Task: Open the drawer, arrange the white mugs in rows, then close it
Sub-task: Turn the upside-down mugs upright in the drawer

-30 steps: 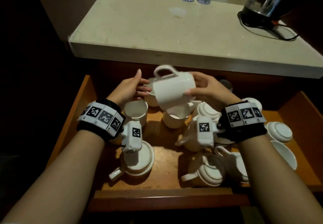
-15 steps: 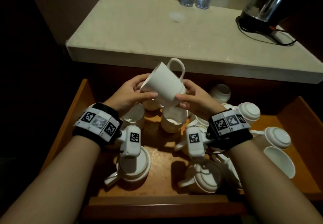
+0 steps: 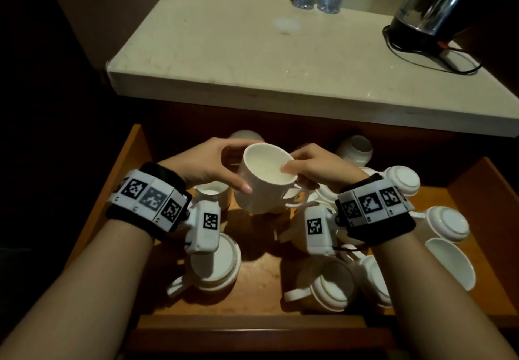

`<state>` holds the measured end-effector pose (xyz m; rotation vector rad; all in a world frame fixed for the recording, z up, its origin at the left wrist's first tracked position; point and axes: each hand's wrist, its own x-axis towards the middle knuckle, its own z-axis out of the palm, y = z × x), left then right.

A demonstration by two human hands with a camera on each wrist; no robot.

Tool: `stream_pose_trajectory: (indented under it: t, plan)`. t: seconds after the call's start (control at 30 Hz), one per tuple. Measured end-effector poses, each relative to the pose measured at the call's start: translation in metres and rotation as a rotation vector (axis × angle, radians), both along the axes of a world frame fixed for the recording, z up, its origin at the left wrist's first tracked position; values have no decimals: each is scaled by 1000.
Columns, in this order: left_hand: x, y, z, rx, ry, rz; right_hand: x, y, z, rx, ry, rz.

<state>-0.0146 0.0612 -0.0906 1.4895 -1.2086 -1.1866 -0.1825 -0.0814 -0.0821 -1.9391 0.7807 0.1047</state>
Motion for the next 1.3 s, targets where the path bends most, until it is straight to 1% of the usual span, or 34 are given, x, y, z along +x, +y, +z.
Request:
stream_pose_trajectory:
  t: [0.1,0.2,0.3,0.4,0.5,0.57,0.73,0.93,1.13,1.27,1.3]
  plan:
    - [3,1,0,50,9,-31,2,6,0,-78,58,33]
    - [9,5,1,39,3,0,4,13,0,-130,110,51]
    - [17,9,4,-14,-11,143,6,18,-1,-164,154,79]
    - [26,12,5,-57,-78,289,10,27,-4,-173,199,119]
    - [35,20,5,-79,-117,424,15,38,-12,-255,260,169]
    - [39,30,3,-78,-125,475,18,43,-17,-300,284,175]
    - [38,49,-3,-33,-156,500,21,50,-27,-401,371,190]
    - [36,62,-14,-17,-125,522,26,61,-38,-614,407,236]
    - [39,67,-16,44,-179,475,30,64,-38,-711,359,233]
    - [37,68,-18,81,-233,423,29,66,-35,-819,370,256]
    - [37,68,-18,82,-244,418,27,65,-32,-829,344,237]
